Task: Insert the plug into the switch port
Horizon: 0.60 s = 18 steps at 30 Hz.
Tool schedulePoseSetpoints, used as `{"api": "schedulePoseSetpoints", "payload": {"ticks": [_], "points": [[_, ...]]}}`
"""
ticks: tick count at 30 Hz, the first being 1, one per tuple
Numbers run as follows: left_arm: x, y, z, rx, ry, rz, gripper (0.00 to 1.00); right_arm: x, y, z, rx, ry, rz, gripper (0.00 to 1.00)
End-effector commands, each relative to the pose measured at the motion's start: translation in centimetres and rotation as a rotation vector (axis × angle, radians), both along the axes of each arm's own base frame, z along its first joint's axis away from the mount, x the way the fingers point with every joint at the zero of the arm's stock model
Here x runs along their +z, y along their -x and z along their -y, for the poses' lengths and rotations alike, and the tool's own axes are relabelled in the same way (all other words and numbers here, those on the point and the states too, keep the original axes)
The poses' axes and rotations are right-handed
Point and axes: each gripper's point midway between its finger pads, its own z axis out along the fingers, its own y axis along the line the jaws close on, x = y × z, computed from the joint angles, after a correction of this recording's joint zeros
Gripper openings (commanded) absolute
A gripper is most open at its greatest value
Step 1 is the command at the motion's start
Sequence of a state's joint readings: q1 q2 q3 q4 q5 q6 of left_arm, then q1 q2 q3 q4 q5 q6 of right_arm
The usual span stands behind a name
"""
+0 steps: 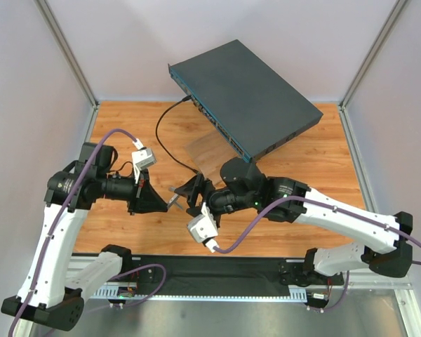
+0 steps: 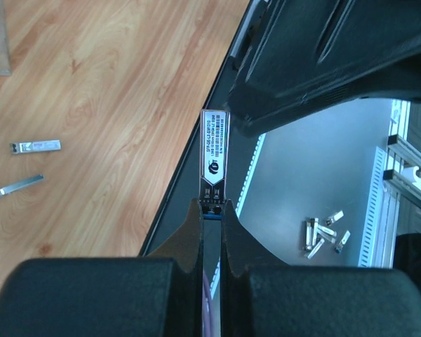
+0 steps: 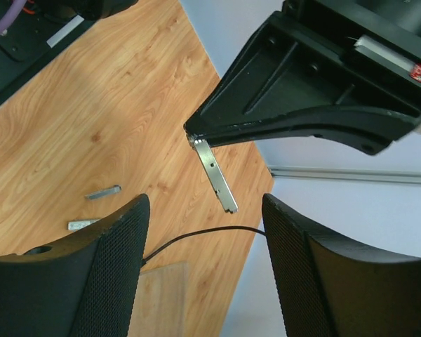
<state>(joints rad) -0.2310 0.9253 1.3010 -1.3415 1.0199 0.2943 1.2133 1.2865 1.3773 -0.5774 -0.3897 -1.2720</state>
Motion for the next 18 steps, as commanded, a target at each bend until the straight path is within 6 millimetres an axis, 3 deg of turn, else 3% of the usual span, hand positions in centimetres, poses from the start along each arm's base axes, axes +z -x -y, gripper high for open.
{"api": "schedulePoseSetpoints", "payload": {"ticks": [1, 8, 11, 14, 15, 18], "points": [[0.3, 0.6, 0.4, -0.039, 0.021, -0.01, 0.0, 1.2, -0.8, -1.4, -0.006, -0.059, 0.1, 0.66], [-0.1, 0.4, 0.5, -0.044, 0.01, -0.027, 0.0, -0.1, -1.5, -2.4, -0.017, -0.031, 0.162, 0.5], [-0.1, 0.4, 0.6, -0.044, 0.008, -0.03, 0.0, -1.1, -1.9, -2.3, -0.032, 0.002, 0.182, 0.36], [-0.2, 0.3, 0.5, -0.043, 0.004, -0.026, 0.0, -1.4, -1.7, -2.2, -0.033, 0.016, 0.181, 0.14], [-0.1, 0.3, 0.5, -0.039, 0.002, -0.02, 0.03, -1.5, -1.7, -2.1, -0.038, 0.021, 0.183, 0.0], [0.2, -0.8, 0.1, 0.016, -0.022, 0.052, 0.28, -1.8, -2.0, -2.0, -0.081, 0.034, 0.139, 0.0]]}}
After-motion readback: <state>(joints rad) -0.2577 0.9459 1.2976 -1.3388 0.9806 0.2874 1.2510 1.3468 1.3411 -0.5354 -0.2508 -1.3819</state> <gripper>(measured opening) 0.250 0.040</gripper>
